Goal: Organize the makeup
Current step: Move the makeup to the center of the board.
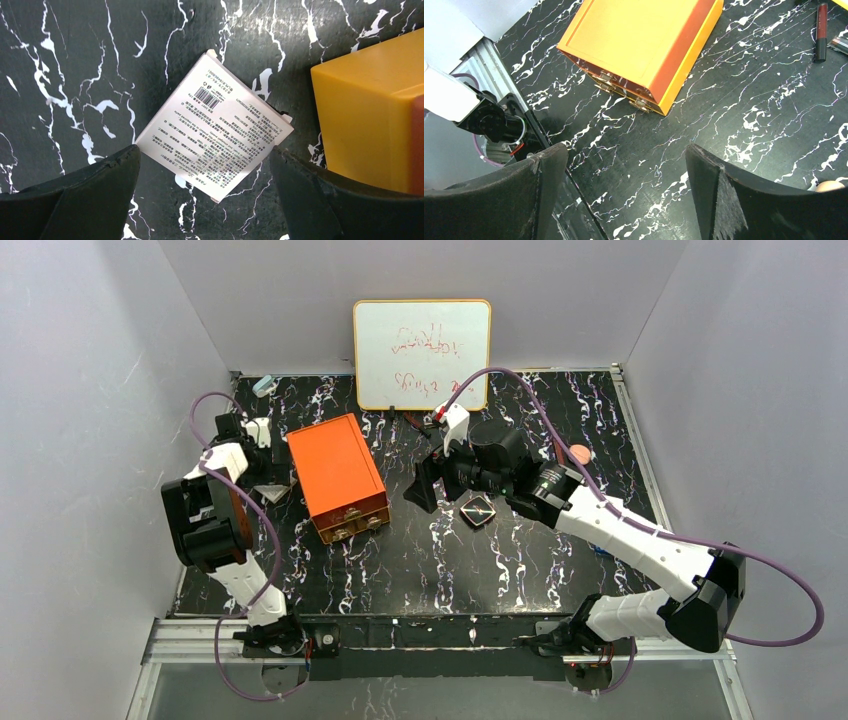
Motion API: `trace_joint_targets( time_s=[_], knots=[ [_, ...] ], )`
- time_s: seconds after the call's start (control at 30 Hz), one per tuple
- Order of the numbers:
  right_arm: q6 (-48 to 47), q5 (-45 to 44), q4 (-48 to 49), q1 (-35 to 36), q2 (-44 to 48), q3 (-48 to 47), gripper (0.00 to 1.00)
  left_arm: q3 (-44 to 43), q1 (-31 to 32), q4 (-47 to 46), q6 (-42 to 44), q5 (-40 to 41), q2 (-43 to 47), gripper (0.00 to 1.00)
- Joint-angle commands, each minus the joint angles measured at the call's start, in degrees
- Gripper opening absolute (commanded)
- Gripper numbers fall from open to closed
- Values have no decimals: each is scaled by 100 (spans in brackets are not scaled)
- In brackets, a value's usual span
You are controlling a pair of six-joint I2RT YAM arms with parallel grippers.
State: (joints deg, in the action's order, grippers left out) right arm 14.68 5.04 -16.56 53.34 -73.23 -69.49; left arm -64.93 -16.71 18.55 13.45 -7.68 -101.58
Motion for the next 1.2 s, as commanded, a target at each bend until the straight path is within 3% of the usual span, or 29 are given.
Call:
trace_joint_targets(
  time_s=[0.0, 0.37, 0.7, 1.17],
  knots=[
    [-63, 66, 109, -58, 63, -34, 96, -196, 150, 269, 223, -364, -135, 98],
    [-53, 182, 175, -110, -39, -64, 96, -678, 216, 502, 9, 163, -16, 99],
    [-99, 251, 71, -113, -124, -209, 96, -317, 276, -55, 734, -918, -7, 99],
    [-158, 349, 105, -156, -101, -150, 96, 180, 410, -1070, 1827, -996, 124, 97]
  ],
)
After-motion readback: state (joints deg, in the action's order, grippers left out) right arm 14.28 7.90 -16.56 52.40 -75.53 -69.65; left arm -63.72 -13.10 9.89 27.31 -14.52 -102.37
